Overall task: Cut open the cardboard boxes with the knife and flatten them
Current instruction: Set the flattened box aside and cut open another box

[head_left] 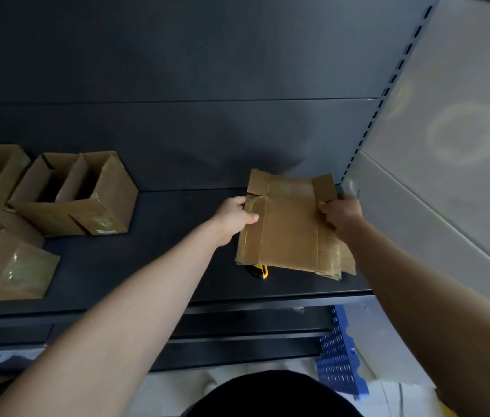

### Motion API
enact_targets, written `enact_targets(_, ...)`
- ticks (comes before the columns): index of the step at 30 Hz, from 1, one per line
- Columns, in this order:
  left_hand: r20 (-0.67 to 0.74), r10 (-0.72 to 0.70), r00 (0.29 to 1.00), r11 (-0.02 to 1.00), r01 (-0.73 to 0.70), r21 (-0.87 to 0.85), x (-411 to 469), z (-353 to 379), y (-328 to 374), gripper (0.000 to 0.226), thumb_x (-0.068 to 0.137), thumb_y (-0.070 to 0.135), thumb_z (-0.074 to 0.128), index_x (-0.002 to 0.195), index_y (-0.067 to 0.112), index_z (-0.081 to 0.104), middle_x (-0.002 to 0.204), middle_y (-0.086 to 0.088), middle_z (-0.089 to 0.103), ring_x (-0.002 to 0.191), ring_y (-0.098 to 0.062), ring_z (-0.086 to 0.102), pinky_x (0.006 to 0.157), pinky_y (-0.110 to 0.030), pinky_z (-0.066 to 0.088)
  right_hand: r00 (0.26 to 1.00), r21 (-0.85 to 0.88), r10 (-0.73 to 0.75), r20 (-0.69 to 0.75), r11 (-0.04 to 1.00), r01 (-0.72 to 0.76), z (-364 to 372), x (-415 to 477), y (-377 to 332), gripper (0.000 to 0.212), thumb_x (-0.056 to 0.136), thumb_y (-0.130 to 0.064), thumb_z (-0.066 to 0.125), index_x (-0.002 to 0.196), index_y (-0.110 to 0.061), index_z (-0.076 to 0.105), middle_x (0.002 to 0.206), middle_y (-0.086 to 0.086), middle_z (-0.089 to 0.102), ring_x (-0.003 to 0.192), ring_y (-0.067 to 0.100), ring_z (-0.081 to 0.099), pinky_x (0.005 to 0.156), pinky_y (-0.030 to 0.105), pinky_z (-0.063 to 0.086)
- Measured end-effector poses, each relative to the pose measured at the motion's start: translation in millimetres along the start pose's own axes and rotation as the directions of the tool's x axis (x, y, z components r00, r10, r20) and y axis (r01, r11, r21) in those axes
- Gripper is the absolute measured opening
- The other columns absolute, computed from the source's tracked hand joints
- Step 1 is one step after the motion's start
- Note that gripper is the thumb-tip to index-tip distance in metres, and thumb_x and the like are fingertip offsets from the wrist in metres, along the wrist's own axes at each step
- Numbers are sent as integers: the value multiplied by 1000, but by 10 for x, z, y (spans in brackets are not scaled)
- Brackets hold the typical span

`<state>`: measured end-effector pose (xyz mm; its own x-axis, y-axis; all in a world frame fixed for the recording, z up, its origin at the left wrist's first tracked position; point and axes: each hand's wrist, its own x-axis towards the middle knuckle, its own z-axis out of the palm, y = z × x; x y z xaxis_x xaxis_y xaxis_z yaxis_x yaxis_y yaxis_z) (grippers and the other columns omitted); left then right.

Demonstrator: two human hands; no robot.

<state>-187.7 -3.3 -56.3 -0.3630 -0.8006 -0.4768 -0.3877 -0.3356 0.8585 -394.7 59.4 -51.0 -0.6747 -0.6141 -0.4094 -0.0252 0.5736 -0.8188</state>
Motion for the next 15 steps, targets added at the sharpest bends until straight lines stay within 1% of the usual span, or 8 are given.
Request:
enact_targets(2,-2,-13,1000,1000,13,18,39,80,-36,66,89,-3,60,148,10,32,147,-10,40,133,-25,42,110,-38,35,1000,-50,-29,-1,998,29,-46,36,26,39,85,-2,63,123,-5,56,90,7,59,76,21,54,69,33,45)
enact_targets(3,-1,-19,1000,1000,19,23,56,101,-59,68,89,-3,59,149,10,28,151,-10,35,136,-25,39,112,-39,33,999,-83,-36,-1,996,36,-45,59,40,41,84,1,61,124,-5,56,93,8,58,80,23,54,69,33,45)
enact_targets(5,0,-21,1000,1000,21,22,61,114,-86,67,90,-3,58,149,9,27,151,-11,36,135,-25,40,112,-40,34,999,-184,-40,-16,982,37,1,67,44,46,85,0,55,130,-9,51,106,12,59,91,26,55,75,34,46)
enact_targets(7,-23,8,1000,999,-7,44,53,90,-114,61,91,-2,57,146,9,34,147,-11,40,132,-25,43,110,-39,37,994,-348,-62,-85,937,29,85,56,8,51,85,-10,53,135,-14,47,127,13,55,112,31,53,94,42,46)
enact_targets(9,-109,70,992,993,-59,101,23,15,-125,52,92,-1,56,141,10,43,141,-10,48,126,-23,49,105,-36,42,989,-450,-131,-74,889,84,215,29,-65,46,83,-13,54,129,-14,50,130,11,54,120,33,49,101,48,42)
enact_targets(11,-239,144,960,981,-107,160,-33,-115,-125,41,93,-1,53,132,11,53,129,-7,55,114,-18,54,94,-28,45,977,-484,-212,15,854,193,384,-76,-183,41,86,-9,53,127,-13,52,126,12,56,118,33,51,99,43,42)
enact_targets(13,-354,220,909,960,-138,244,-117,-287,-128,32,94,0,50,122,12,59,118,-3,59,104,-14,55,83,-21,43,949,-468,-287,131,826,315,593,-171,-273,40,89,-9,53,130,-13,52,125,12,58,116,32,53,96,38,45)
enact_targets(15,-432,289,854,931,-146,334,-232,-508,-148,29,94,0,47,116,11,62,113,-1,58,97,-12,55,80,-18,40,904,-437,-326,277,795,421,816,-291,-317,41,92,-12,54,132,-12,52,128,12,58,117,31,53,92,33,44)
